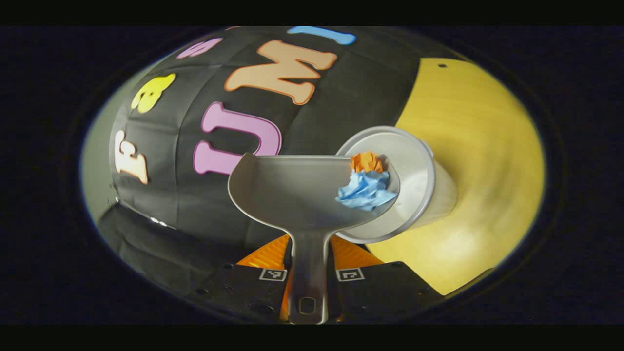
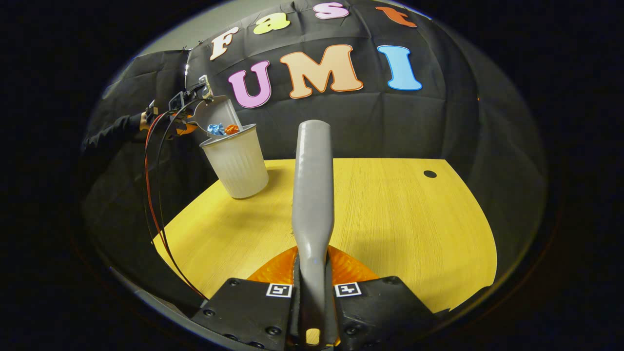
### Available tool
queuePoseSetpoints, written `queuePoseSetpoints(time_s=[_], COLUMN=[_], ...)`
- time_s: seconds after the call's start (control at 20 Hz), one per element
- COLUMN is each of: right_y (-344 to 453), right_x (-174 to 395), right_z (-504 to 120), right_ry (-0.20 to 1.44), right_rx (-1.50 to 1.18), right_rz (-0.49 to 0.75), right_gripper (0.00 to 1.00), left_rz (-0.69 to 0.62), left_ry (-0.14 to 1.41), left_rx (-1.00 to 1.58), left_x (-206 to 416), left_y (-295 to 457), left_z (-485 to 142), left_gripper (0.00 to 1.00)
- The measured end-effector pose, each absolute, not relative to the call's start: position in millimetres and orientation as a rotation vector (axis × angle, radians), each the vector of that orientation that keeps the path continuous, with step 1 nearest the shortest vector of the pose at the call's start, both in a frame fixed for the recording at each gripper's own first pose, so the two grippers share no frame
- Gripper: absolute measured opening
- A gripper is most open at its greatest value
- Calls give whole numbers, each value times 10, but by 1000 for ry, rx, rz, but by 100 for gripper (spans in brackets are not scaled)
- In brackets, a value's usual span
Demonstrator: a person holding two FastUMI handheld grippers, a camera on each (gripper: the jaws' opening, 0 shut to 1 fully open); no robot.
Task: Pick up the small broom and dustpan from the desktop, sweep the trash into the dustpan with the broom, and then empty the trash into the garbage bin.
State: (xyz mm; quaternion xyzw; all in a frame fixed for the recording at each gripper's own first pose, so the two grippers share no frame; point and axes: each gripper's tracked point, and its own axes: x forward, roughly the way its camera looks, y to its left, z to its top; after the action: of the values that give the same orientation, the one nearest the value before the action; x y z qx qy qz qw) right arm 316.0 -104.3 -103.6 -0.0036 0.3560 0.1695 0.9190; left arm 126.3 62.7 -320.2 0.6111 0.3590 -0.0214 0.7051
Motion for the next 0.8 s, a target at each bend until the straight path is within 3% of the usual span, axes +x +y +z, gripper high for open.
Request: queuePoseSetpoints(time_s=[0.2, 0.3, 0.5, 0.8], right_y=[-1041, -1050, -1076, -1107], right_x=[3137, 3130, 3156, 3280], right_z=[-1109, -1106, -1033, -863], right_ry=[738, 739, 720, 684], right_rx=[-61, -75, -54, -13], right_rz=[353, 356, 347, 318], right_gripper=[17, 17, 17, 17], left_rz=[-84, -90, -28, -25], left_ry=[734, 734, 737, 656], left_rx=[1740, 1706, 1219, 595], left_x=[1280, 1229, 870, 92], left_y=[678, 727, 514, -506], left_z=[-3071, -3099, -3284, -3564], left_gripper=[21, 22, 22, 24])
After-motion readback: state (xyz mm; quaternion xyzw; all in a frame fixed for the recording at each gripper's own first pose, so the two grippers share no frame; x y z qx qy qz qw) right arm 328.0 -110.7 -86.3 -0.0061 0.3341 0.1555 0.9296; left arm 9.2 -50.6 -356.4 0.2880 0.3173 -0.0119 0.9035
